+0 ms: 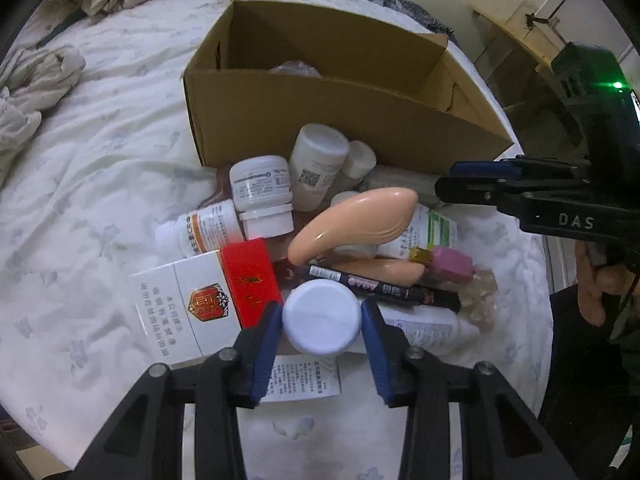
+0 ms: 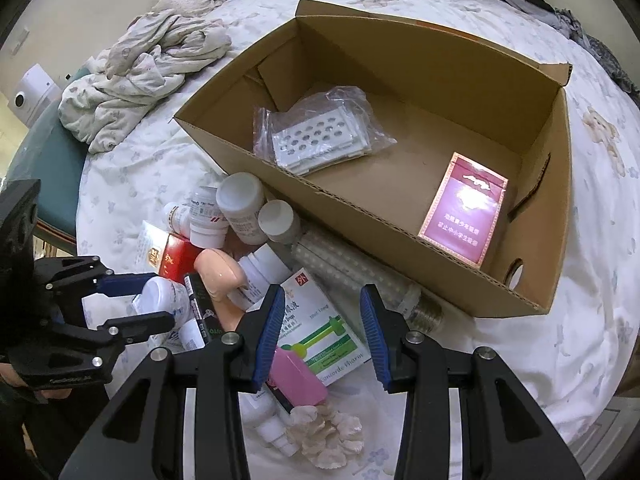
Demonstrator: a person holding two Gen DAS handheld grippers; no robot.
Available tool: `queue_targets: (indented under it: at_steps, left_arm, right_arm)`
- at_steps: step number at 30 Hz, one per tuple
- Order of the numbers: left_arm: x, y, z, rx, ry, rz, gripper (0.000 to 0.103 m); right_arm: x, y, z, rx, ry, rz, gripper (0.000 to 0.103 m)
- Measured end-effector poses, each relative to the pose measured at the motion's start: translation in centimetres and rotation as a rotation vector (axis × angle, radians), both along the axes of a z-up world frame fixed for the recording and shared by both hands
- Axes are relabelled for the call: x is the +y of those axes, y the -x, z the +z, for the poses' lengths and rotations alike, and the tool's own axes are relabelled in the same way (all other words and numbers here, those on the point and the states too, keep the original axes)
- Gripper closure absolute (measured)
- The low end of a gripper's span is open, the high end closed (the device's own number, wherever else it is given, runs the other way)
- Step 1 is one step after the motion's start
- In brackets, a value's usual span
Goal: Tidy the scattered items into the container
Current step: 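Grasp the peach-coloured oval object with the right gripper while the left holds the bottle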
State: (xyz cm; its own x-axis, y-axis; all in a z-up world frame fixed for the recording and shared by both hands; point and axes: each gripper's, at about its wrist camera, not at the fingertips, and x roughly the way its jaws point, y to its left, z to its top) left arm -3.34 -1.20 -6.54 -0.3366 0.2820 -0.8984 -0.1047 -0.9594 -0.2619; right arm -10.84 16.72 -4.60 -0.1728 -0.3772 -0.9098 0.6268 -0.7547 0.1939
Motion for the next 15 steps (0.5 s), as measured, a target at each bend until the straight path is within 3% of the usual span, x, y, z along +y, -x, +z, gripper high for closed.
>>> queue_targets:
  at_steps: [3, 7, 12, 15]
  left_arm:
    - [0.0, -0.4, 0.9, 0.042, -0.001, -0.01, 0.063]
    - [-1.4, -1.5, 4.0, 0.17, -0.039, 0.05, 0.063]
    - [-5.8, -2.6, 6.0, 0.246, -0.088, 0.25, 0.063]
    - [-6.8, -2.4, 6.0, 0.235, -0.099, 0.3, 0.063]
  right_arm:
    - [-0.5, -0.1, -0.2, -0.011, 0.017, 0.018, 0.06]
    - [-1.2, -0.4, -0.4, -0.036, 0.091, 0.024, 0.059]
    - [0.2, 1.4, -1.3, -0.188, 0.267, -0.078, 0.057]
    - [0.7, 1.9, -1.7, -0.28, 0.364, -0.108, 0.056]
